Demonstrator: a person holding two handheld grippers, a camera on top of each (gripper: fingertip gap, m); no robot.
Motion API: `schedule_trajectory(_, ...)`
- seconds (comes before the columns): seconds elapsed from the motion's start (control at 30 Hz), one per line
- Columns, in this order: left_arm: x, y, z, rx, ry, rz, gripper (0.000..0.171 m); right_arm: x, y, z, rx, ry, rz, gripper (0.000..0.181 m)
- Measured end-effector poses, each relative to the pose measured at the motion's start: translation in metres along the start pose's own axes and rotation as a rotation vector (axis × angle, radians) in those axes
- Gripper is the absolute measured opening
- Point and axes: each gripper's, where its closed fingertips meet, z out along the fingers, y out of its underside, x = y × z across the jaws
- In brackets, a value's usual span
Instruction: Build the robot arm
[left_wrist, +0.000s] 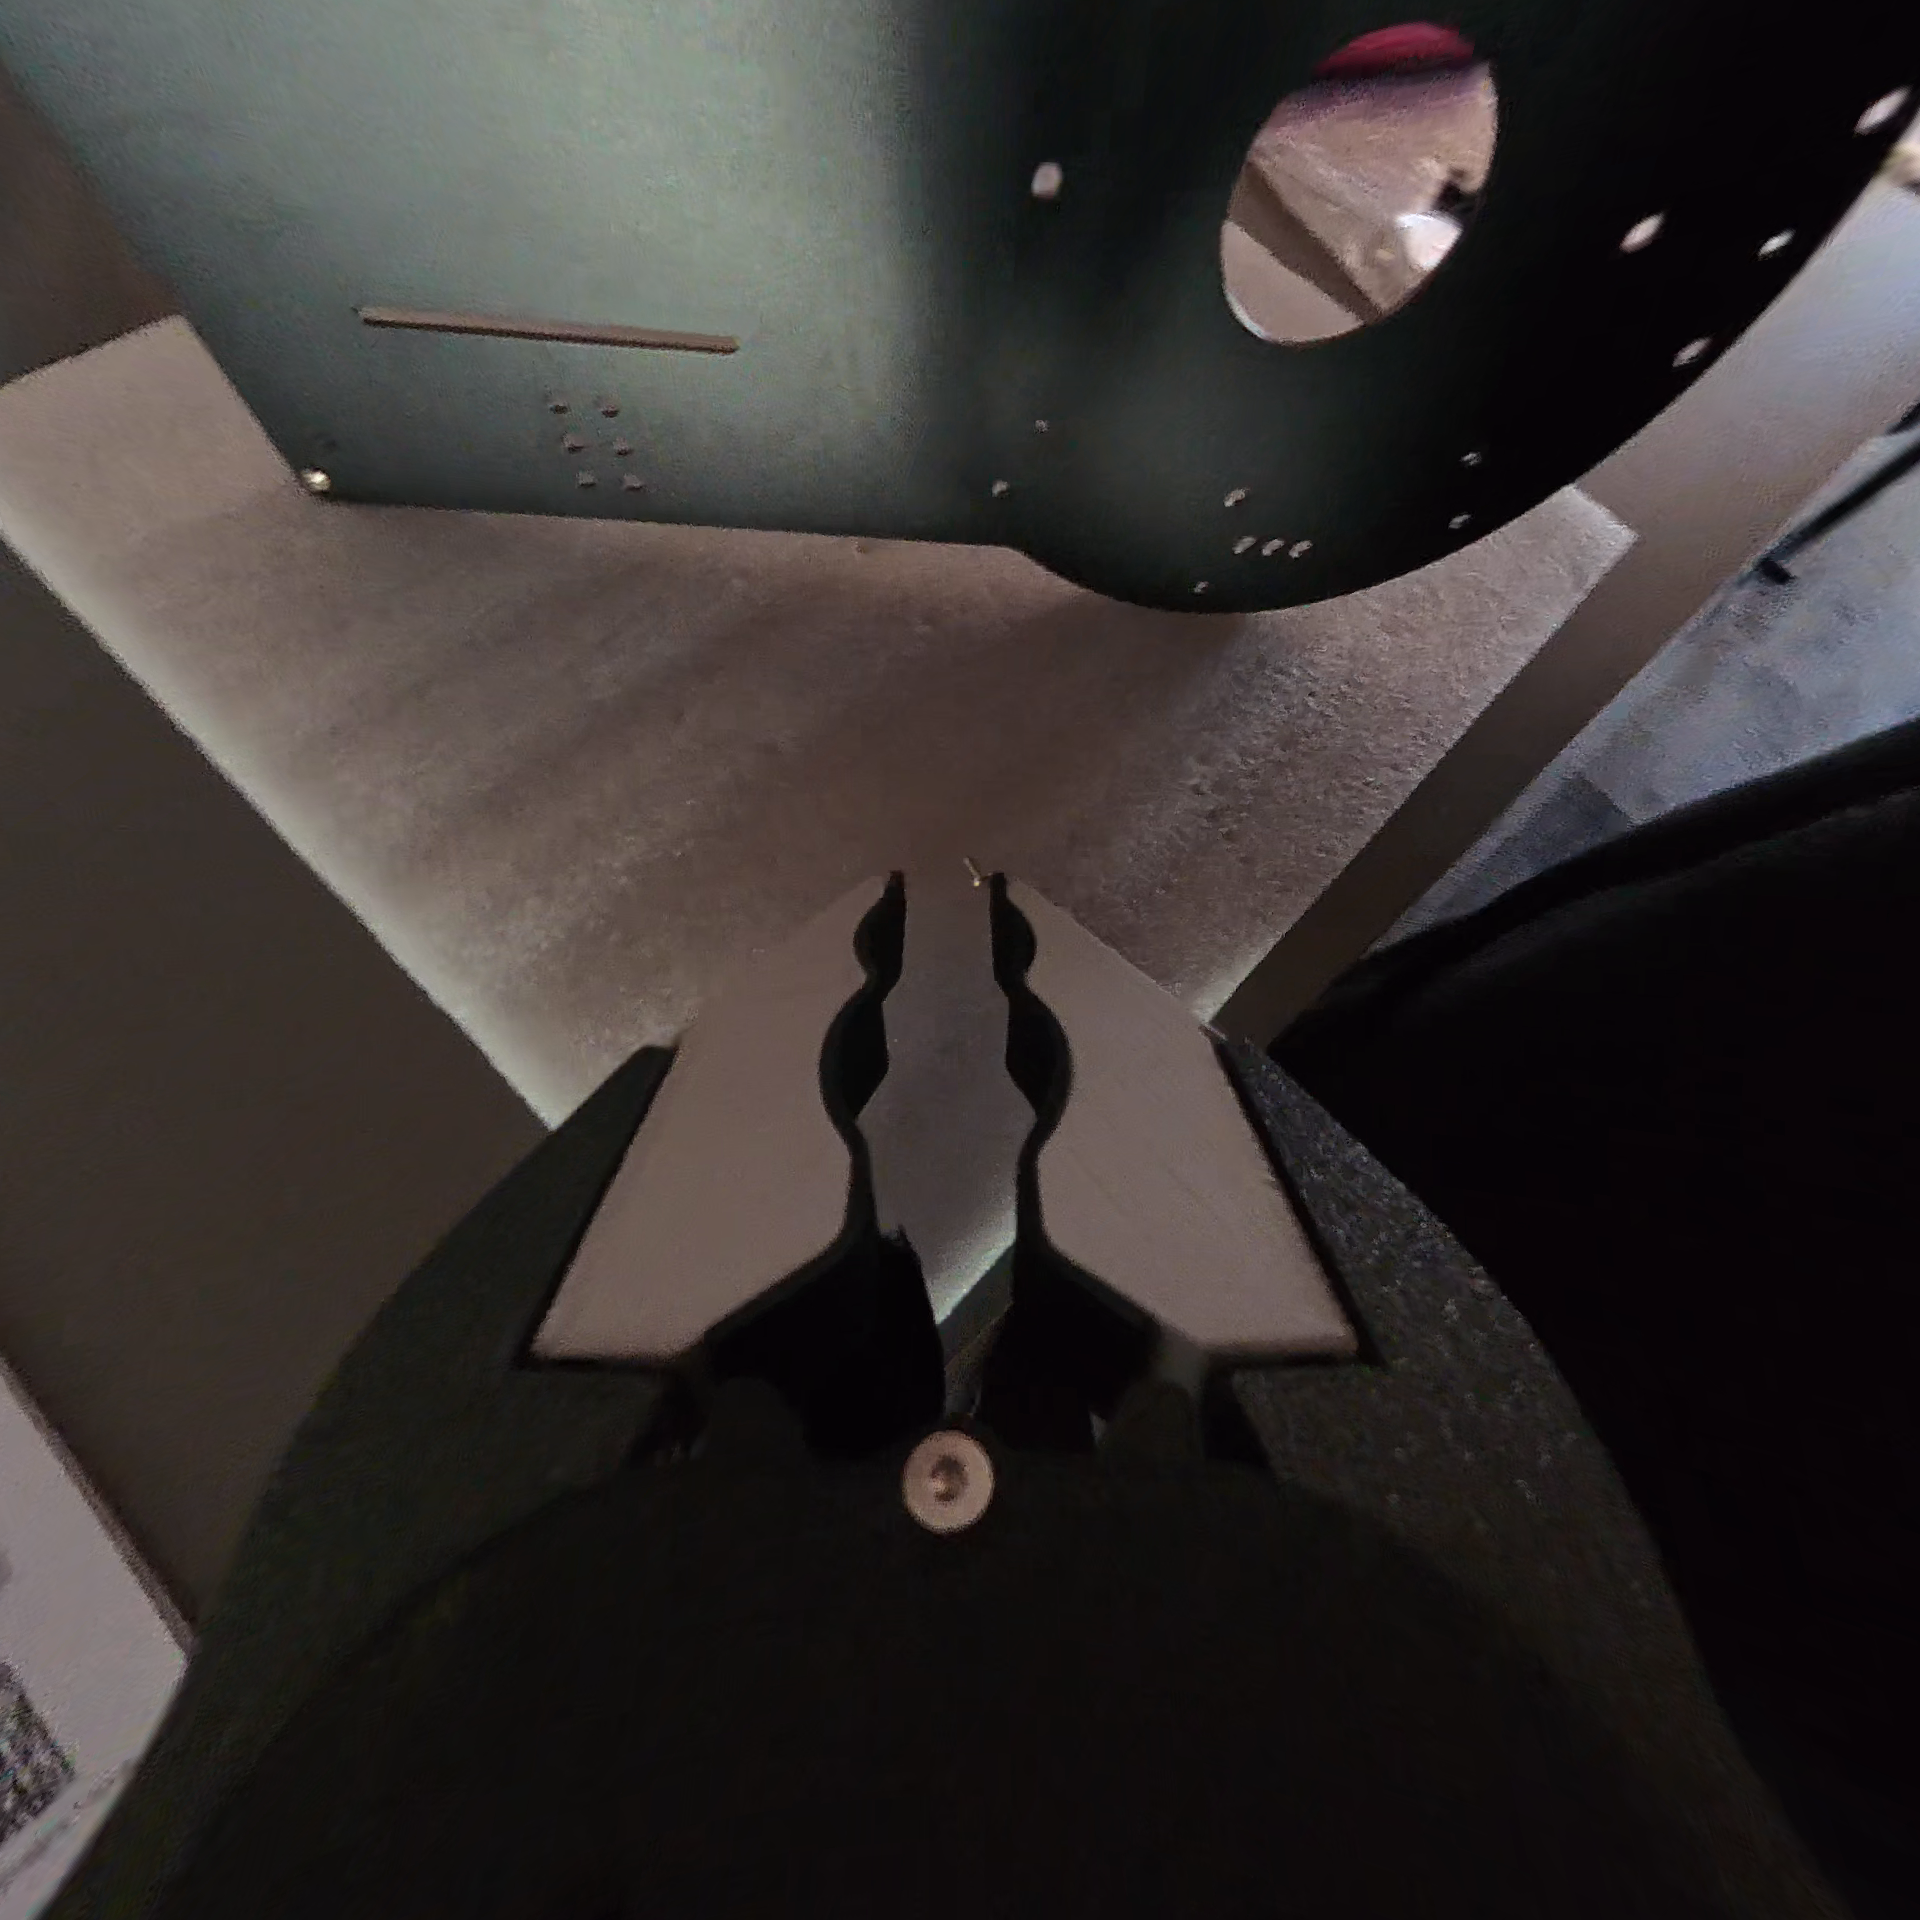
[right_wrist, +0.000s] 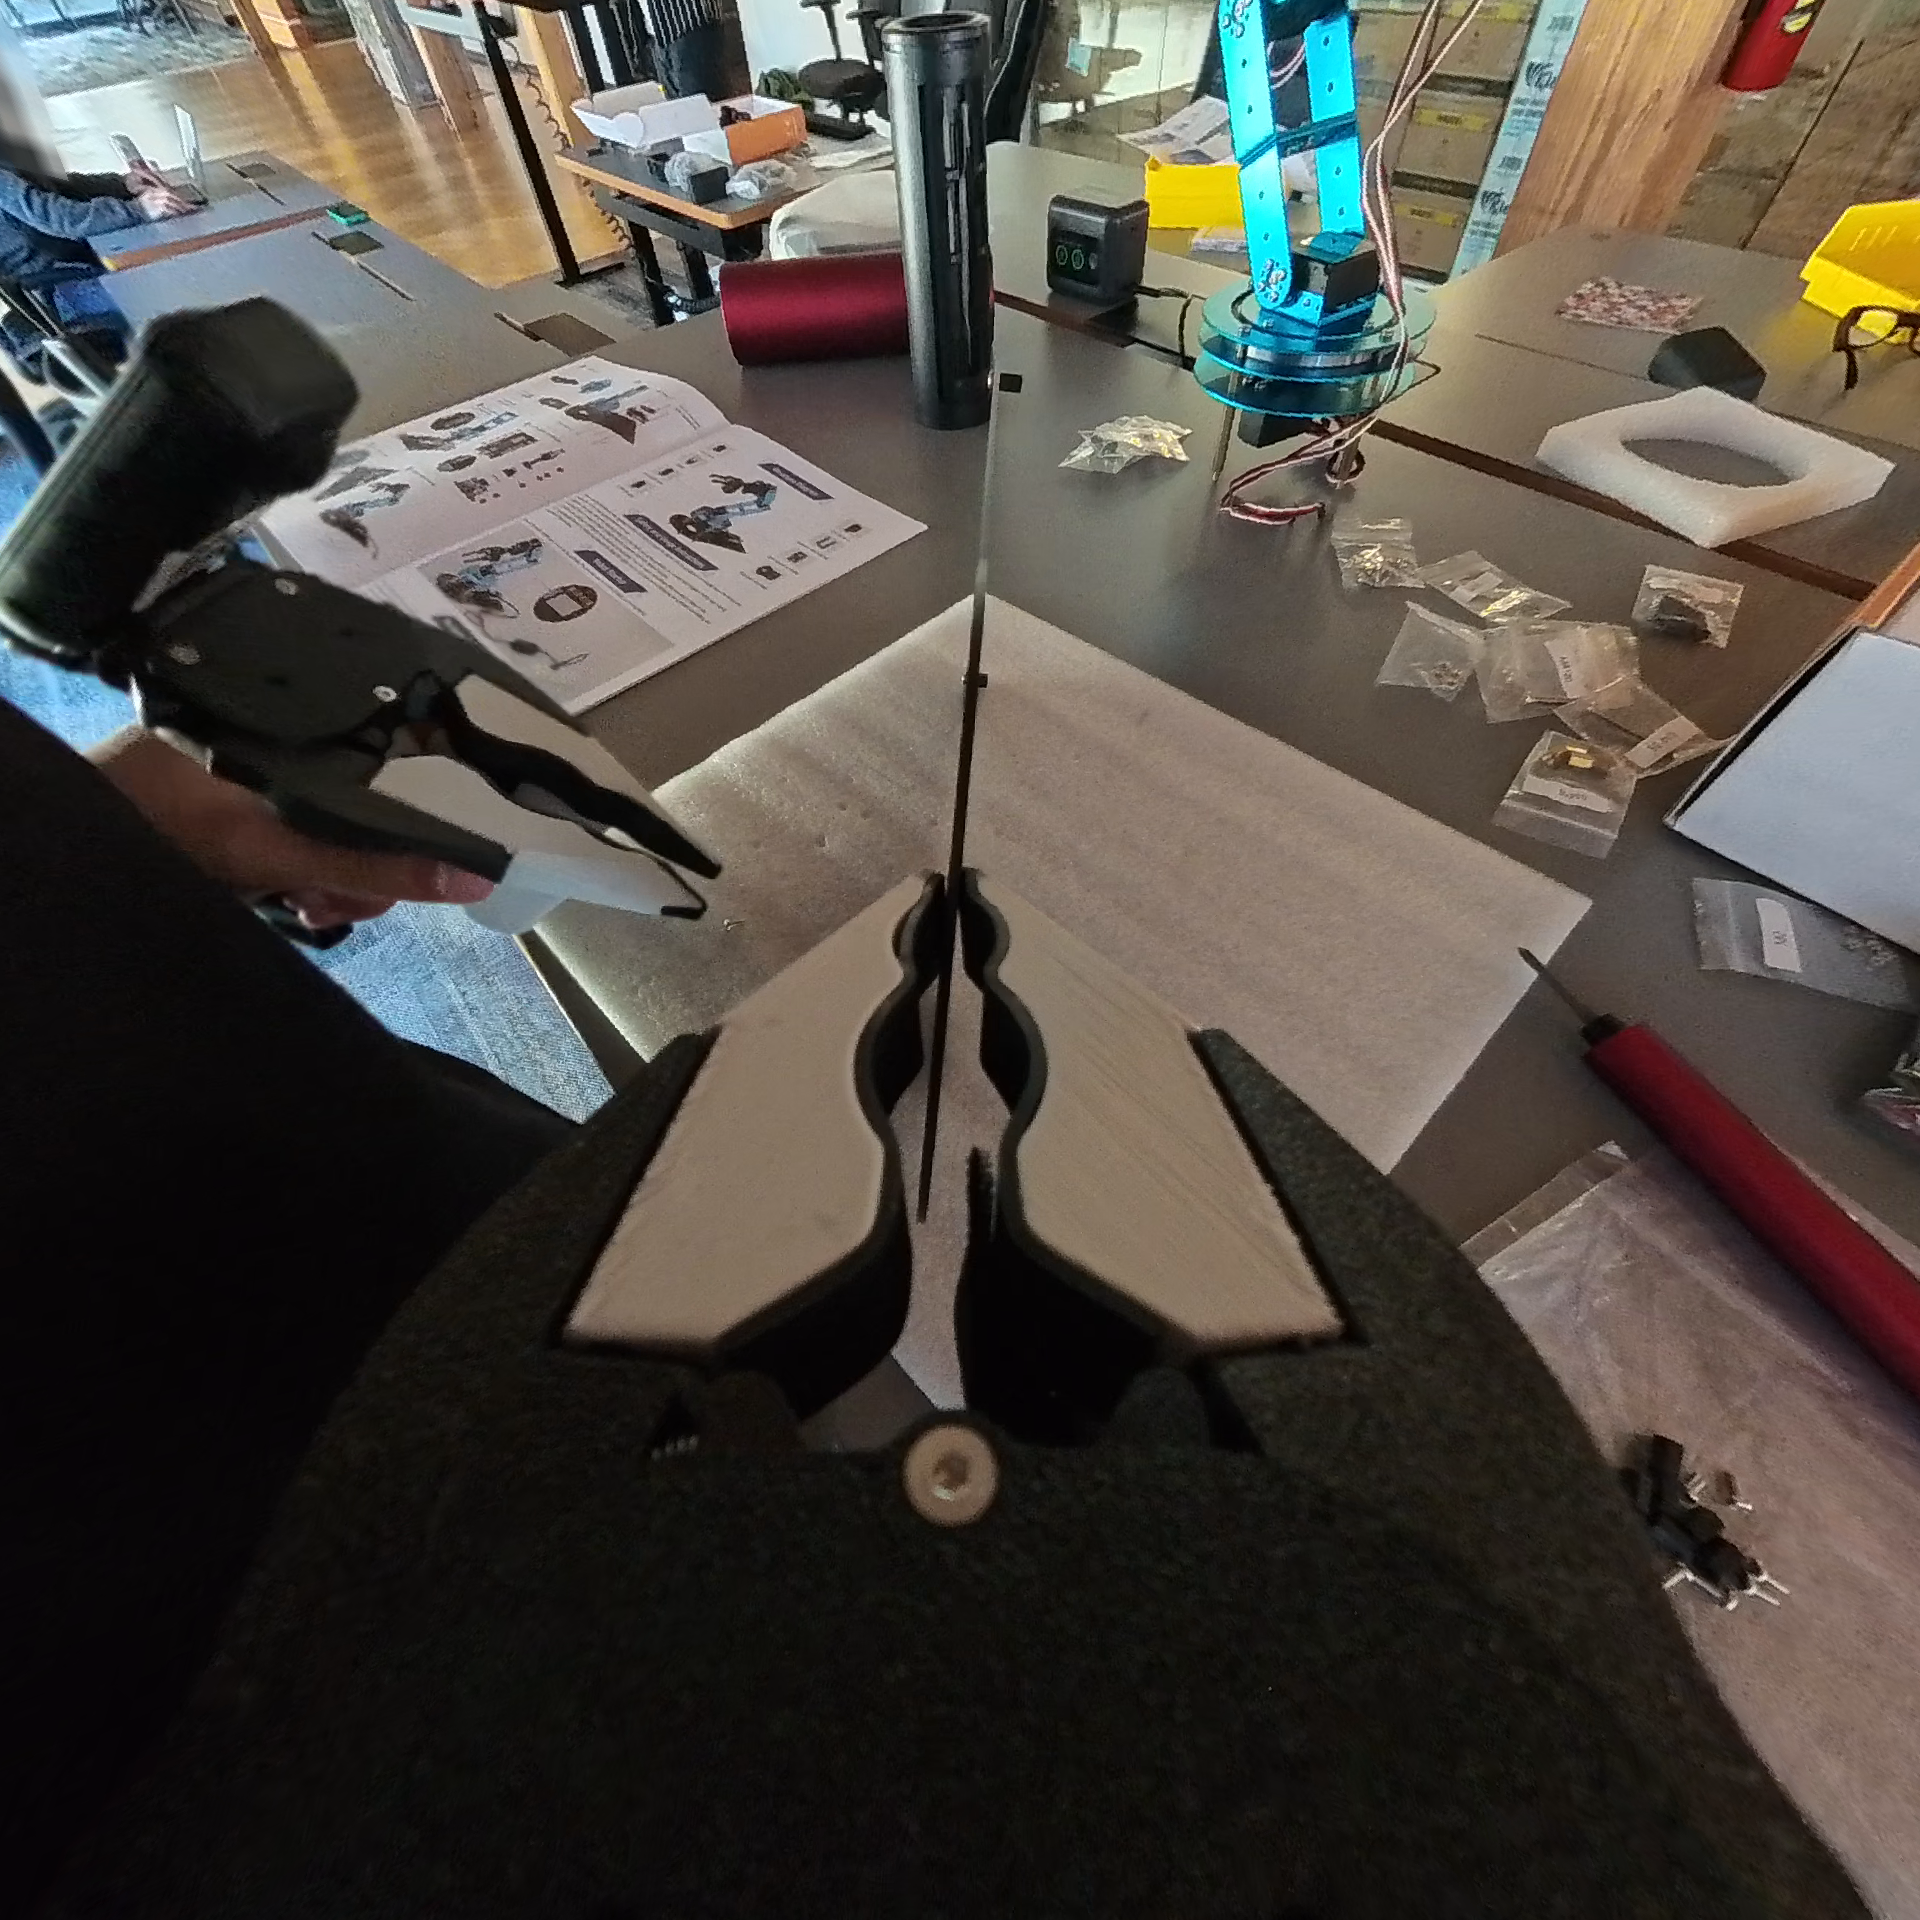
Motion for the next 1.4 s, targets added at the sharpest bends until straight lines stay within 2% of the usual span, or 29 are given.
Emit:
schedule_trajectory(0.1,-0.002,0.001,0.003,0.009,-0.06,-0.01,0.016,0.001,0.0,0.0,-0.003,-0.007,0.001,0.001)
schedule_trajectory(0.47,0.001,0.007,0.013,-0.022,-0.114,0.034,0.007,0.0,0.0,0.0,-0.016,-0.011,-0.025,0.001)
schedule_trajectory(0.5,0.002,0.006,0.013,-0.021,-0.116,0.042,0.001,0.0,0.0,0.0,-0.015,-0.011,-0.024,0.001)
schedule_trajectory(0.8,0.004,0.006,0.015,-0.042,-0.092,0.059,0.001,0.001,0.0,0.0,-0.01,-0.011,-0.02,0.001)
schedule_trajectory(0.87,0.006,0.005,0.014,-0.045,-0.055,0.104,0.0,0.001,0.0,0.0,-0.009,-0.01,-0.017,0.002)
schedule_trajectory(0.97,0.008,0.006,0.013,-0.059,0.035,0.295,0.0,0.001,0.0,0.0,-0.009,-0.01,-0.018,0.001)
schedule_trajectory(1.03,0.001,0.008,0.01,-0.089,0.08,0.409,0.0,0.001,0.0,0.0,-0.01,-0.012,-0.021,0.001)
schedule_trajectory(1.1,-0.01,0.006,0.004,-0.102,0.103,0.445,0.0,0.001,0.0,0.0,-0.014,-0.014,-0.025,0.002)
schedule_trajectory(1.17,-0.024,0.006,-0.001,-0.133,0.1,0.405,0.004,0.001,0.0,0.0,-0.017,-0.014,-0.03,0.002)
schedule_trajectory(1.2,-0.031,0.003,-0.004,-0.123,0.08,0.369,0.012,0.001,0.0,0.0,-0.018,-0.014,-0.03,0.002)
schedule_trajectory(1.3,-0.052,-0.004,-0.012,-0.071,-0.065,0.237,0.016,0.002,0.0,0.0,-0.015,-0.012,-0.023,0.001)
schedule_trajectory(1.4,-0.046,-0.005,-0.014,-0.016,-0.117,0.114,0.016,0.002,0.0,0.0,-0.012,-0.011,-0.016,0.001)
